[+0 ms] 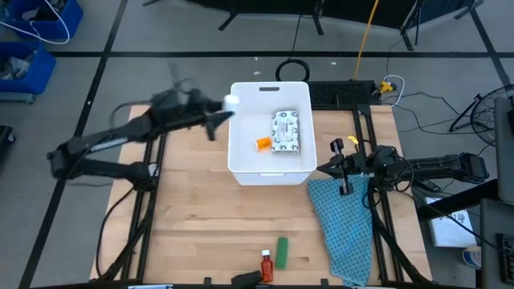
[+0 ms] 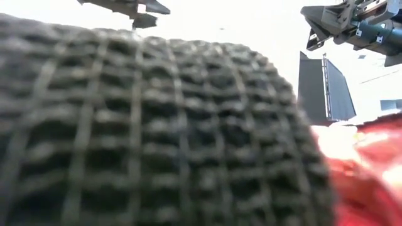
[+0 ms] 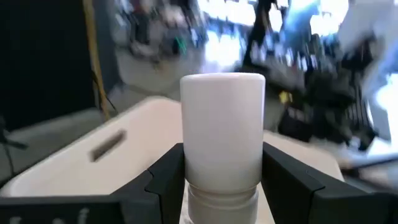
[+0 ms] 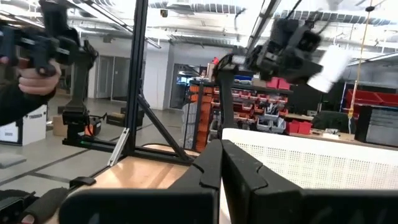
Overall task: Pick & place medical supplies in basket/bin
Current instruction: Put the white pill bottle into the white bin
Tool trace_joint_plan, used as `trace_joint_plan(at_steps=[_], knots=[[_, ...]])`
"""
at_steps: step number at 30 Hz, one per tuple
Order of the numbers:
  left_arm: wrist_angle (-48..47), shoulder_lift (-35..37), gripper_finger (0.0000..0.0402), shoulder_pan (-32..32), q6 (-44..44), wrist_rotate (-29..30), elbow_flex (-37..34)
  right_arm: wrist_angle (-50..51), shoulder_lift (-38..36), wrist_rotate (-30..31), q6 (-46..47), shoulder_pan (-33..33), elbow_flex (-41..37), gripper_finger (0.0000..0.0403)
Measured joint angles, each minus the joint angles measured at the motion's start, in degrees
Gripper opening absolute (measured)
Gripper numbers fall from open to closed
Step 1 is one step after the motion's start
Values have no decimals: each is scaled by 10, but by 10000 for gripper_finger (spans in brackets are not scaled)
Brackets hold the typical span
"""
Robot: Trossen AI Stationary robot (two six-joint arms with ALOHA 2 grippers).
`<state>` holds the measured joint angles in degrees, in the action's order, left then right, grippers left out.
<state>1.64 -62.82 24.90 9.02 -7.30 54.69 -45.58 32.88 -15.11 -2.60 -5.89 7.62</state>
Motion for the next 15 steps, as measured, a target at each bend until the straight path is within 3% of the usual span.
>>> trace_joint_plan(at_steps=[9, 15], knots=[[-231, -301, 177, -7, -87, -26, 306, 0, 0, 0, -18, 0, 0, 0], [-267, -425, 177, -11, -100, -35, 391, 6, 0, 0, -28, 0, 0, 0]])
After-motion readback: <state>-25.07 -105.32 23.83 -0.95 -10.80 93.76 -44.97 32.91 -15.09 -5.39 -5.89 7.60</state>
